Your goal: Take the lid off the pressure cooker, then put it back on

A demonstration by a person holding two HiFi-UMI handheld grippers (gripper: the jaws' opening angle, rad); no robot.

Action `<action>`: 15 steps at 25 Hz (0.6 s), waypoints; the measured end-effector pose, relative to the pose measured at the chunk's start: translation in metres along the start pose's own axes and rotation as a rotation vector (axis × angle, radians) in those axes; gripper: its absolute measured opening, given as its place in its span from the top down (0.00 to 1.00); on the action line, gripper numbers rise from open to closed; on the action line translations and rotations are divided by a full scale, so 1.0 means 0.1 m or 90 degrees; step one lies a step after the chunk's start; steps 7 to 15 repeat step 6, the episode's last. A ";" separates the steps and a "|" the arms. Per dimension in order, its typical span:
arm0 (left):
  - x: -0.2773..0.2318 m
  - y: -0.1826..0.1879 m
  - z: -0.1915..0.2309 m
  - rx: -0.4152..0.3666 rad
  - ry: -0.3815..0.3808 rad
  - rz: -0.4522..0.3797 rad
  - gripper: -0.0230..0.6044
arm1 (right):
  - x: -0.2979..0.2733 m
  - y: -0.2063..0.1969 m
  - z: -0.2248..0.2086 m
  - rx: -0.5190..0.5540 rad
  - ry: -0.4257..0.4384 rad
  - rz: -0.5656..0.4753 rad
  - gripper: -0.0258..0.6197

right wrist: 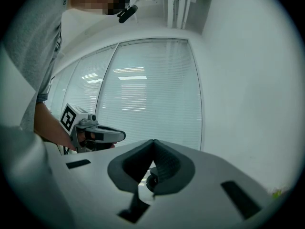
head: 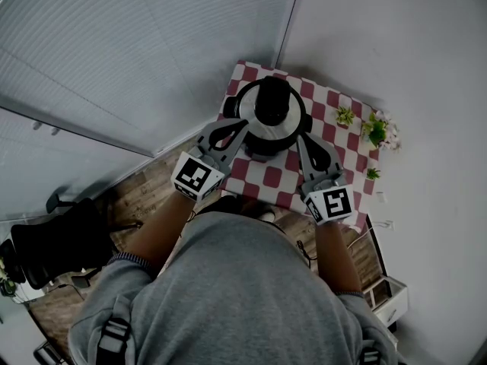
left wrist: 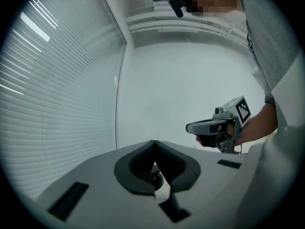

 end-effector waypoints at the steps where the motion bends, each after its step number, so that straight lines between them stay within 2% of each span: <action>1: 0.00 0.00 0.00 -0.002 0.000 0.000 0.94 | 0.00 -0.01 -0.01 0.000 0.001 0.001 0.95; 15: -0.02 0.00 -0.01 -0.006 0.002 -0.003 0.94 | 0.00 -0.02 -0.02 -0.002 0.005 0.003 0.95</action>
Point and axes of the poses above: the fingertips, and each gripper's own axes: x backward along the fingers, z to its left, y out of its top, the point moved 6 cm from there along x, backward along the fingers, and after that the axes turned 6 degrees about -z, right-handed, at the moved point
